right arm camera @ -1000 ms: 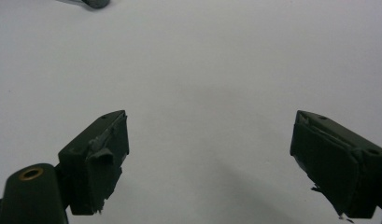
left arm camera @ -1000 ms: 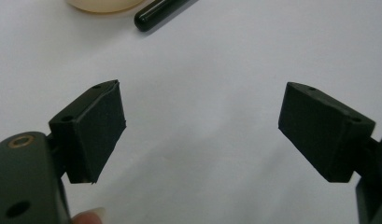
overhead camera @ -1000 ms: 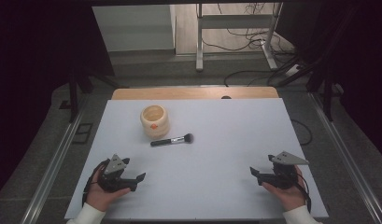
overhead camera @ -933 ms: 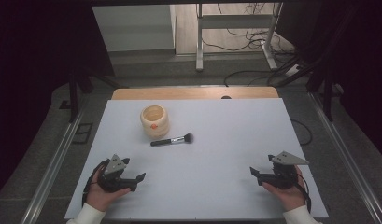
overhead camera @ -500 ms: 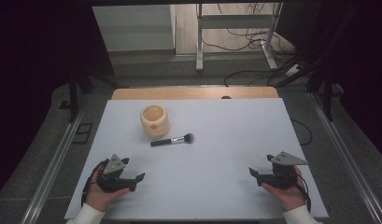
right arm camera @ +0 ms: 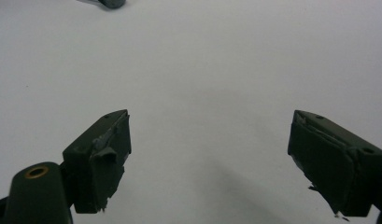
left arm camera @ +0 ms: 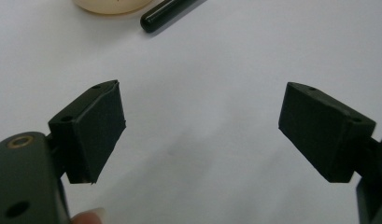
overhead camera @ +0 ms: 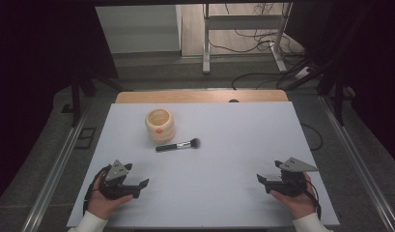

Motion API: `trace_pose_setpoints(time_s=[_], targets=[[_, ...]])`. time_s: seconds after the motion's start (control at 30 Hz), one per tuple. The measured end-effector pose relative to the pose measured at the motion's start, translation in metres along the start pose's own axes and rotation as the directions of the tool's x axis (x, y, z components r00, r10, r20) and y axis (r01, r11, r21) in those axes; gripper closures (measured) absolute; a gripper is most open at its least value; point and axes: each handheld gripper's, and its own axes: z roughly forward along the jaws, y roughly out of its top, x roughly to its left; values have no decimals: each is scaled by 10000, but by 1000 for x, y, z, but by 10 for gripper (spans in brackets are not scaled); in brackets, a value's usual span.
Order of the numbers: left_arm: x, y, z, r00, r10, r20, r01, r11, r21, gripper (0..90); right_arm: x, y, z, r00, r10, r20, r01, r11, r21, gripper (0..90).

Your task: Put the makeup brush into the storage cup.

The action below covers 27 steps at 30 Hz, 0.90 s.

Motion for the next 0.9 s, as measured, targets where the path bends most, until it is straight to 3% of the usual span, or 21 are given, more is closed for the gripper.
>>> trace_pose_setpoints(time_s=[0.47, 0.9], targets=[[1, 9, -2, 10000, -69, -70, 70, 9998, 169, 135, 4, -1, -2, 9998, -63, -176, 62, 10000, -44, 143], [-4, 43, 5, 9977, 666, 118, -669, 9972, 321, 132, 5, -1, 0, 9973, -125, -724, 116, 9998, -135, 151]])
